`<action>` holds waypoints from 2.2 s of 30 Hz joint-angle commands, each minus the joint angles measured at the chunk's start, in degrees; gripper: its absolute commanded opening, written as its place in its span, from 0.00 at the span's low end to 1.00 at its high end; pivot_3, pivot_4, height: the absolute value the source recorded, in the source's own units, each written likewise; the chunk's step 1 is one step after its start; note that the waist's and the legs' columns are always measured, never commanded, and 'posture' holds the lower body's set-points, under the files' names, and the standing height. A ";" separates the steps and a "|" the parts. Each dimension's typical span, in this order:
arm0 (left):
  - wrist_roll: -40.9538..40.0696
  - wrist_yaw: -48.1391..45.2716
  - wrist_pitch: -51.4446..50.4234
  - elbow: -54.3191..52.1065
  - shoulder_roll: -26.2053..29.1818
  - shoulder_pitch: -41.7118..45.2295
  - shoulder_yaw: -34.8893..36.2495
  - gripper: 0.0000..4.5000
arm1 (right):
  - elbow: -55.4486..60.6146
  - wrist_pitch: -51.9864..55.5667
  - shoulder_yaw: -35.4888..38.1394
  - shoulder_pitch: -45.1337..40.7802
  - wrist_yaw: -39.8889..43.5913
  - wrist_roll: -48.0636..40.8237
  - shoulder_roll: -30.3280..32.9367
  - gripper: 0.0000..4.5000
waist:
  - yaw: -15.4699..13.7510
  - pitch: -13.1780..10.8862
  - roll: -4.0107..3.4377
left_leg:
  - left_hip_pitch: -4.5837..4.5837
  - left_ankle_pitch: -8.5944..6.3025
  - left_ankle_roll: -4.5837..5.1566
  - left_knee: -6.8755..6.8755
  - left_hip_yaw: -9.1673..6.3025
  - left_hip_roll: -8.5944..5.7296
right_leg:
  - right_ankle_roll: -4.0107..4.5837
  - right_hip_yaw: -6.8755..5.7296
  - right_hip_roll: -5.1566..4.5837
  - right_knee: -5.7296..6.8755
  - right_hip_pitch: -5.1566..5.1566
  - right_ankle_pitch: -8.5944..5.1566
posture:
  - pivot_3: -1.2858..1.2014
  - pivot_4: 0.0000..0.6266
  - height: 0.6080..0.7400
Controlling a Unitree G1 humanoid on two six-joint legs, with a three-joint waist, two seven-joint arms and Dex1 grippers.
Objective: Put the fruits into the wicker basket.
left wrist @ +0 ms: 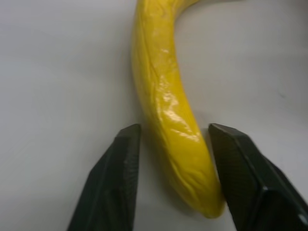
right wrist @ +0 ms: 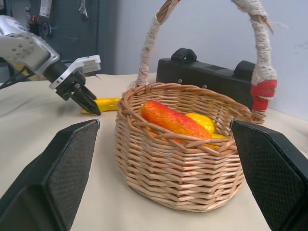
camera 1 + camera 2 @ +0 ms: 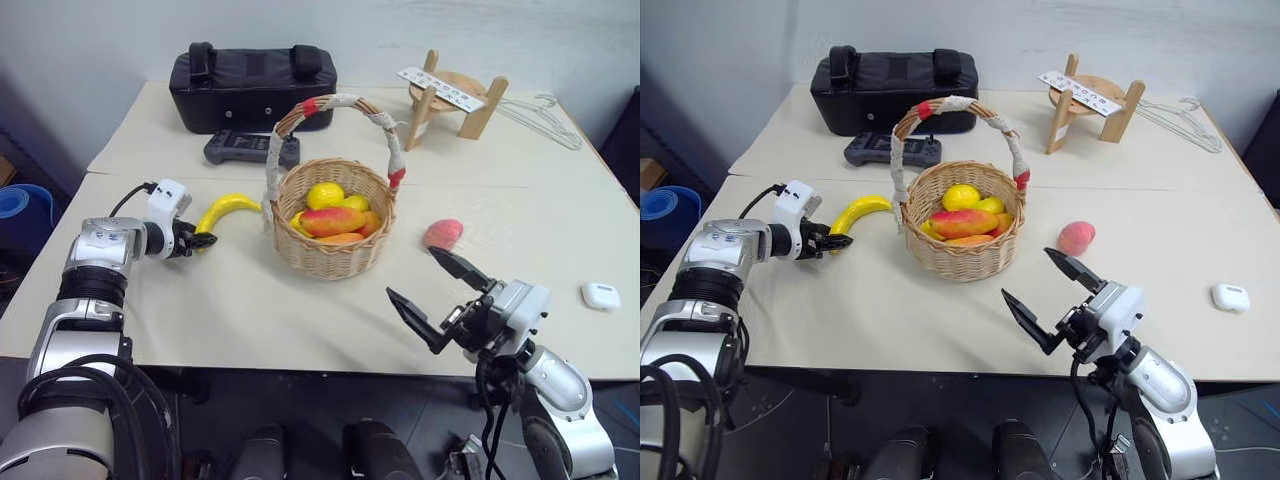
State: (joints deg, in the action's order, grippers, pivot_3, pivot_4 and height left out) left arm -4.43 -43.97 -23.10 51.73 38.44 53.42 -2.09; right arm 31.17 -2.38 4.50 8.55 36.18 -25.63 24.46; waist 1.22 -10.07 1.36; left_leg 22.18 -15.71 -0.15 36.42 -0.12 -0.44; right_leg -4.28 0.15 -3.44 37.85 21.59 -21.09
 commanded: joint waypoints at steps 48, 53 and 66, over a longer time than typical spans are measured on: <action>-26.49 -10.44 -14.14 -68.66 0.90 -14.46 2.32 0.79 | -1.54 4.73 18.00 4.52 5.52 -8.91 8.23 1.00 | -1.01 -0.27 -0.31 | 0.01 -0.07 -0.43 0.48 0.10 0.20 | -0.15 0.32 0.27 -0.09 -0.15 0.05 | 0.52 0.24 1.00; -31.47 -26.79 -6.24 -61.31 7.72 -21.42 10.34 0.87 | -13.95 -6.48 28.36 17.93 12.47 -4.89 6.06 1.00 | -1.56 -0.29 -0.33 | 0.02 -0.28 -0.06 0.51 -0.01 0.18 | -0.13 0.20 0.16 -0.30 -0.33 0.04 | 0.52 0.24 1.00; -32.24 -34.60 -0.98 -56.40 12.45 -29.76 14.97 0.99 | -18.10 0.65 24.12 1.26 3.46 -3.27 9.33 1.00 | 0.70 -0.41 -0.58 | -0.17 -0.36 0.09 0.29 0.07 0.19 | -0.02 0.27 -0.03 -0.25 -0.33 0.02 | 0.52 0.24 1.00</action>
State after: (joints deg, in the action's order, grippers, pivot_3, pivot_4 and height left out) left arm -35.59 -78.73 -24.33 -3.76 50.55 23.01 11.90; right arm 10.33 -5.46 29.70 12.19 40.91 -28.32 31.68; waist 1.93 -10.48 0.78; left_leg 22.04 -16.06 -0.07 36.71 -0.03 -0.25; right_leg -4.30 0.41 -3.47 37.66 21.34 -21.06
